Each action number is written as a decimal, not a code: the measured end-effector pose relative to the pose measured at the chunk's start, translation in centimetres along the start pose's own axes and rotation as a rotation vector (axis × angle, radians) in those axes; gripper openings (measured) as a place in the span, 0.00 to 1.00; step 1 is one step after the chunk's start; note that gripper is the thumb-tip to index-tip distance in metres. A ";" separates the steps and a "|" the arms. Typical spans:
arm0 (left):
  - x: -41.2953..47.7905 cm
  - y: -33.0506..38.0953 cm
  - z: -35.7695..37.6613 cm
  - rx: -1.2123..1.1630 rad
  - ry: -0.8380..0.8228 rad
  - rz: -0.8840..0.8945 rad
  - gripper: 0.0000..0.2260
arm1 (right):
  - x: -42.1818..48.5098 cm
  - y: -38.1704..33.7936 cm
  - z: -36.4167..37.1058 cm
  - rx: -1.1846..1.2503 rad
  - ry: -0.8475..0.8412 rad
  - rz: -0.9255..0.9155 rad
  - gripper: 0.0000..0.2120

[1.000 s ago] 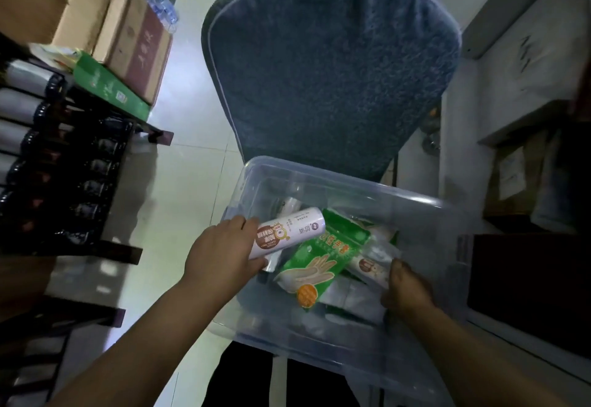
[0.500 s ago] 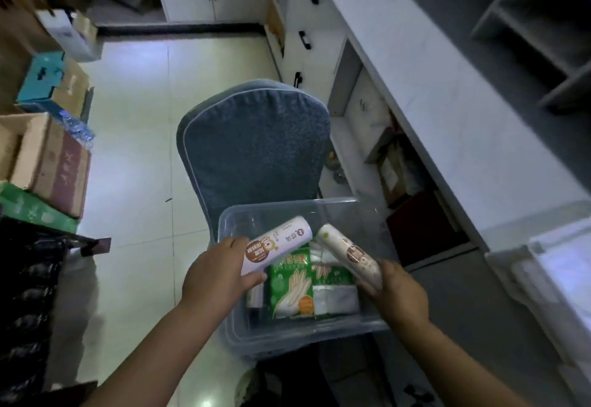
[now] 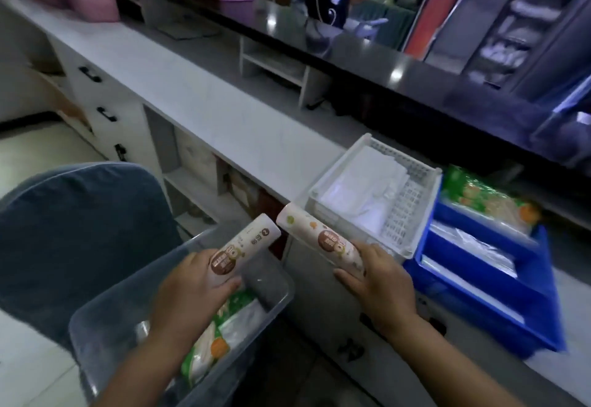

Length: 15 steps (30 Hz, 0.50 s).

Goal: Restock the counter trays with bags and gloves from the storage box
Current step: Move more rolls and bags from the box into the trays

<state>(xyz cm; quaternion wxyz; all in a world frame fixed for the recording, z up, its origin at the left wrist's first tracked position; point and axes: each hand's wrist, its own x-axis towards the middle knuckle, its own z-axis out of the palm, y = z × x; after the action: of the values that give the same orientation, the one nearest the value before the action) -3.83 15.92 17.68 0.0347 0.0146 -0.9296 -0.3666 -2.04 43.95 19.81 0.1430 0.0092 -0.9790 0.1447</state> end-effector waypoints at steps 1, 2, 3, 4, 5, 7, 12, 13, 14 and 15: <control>0.2 1.3 0.6 -0.002 -0.011 0.035 0.16 | -0.5 1.5 -1.2 -0.007 0.027 0.036 0.24; 0.5 2.6 1.1 0.005 -0.023 0.068 0.16 | -1.1 3.0 -2.3 -0.018 0.048 0.070 0.24; 0.8 3.8 1.8 0.021 -0.035 0.101 0.16 | -1.6 4.8 -3.2 -0.029 0.062 0.107 0.24; 1.1 5.1 2.5 0.043 -0.046 0.134 0.16 | -2.1 6.7 -4.1 -0.038 0.071 0.146 0.25; 1.4 6.3 3.2 0.068 -0.056 0.168 0.17 | -2.7 8.7 -5.0 -0.048 0.078 0.182 0.25; 2.0 8.7 4.7 0.101 -0.070 0.230 0.17 | -3.6 12.7 -6.8 -0.070 0.096 0.241 0.26; 2.6 14.8 8.4 0.054 -0.066 0.282 0.17 | -5.4 22.1 -10.6 -0.169 0.028 0.354 0.25; 2.7 15.9 9.3 0.047 -0.060 0.288 0.18 | -5.5 23.8 -10.9 -0.185 -0.006 0.359 0.25; 2.8 17.1 10.2 0.048 -0.060 0.288 0.18 | -5.4 25.4 -11.1 -0.195 -0.045 0.342 0.25; 2.9 18.3 11.2 0.051 -0.065 0.285 0.18 | -5.3 26.8 -11.1 -0.204 -0.082 0.313 0.25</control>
<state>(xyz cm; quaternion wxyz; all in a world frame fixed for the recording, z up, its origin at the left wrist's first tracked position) -7.62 36.73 22.15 0.0558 -0.1288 -0.9319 -0.3345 4.52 72.71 20.97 0.0790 -0.1519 -0.9831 0.0647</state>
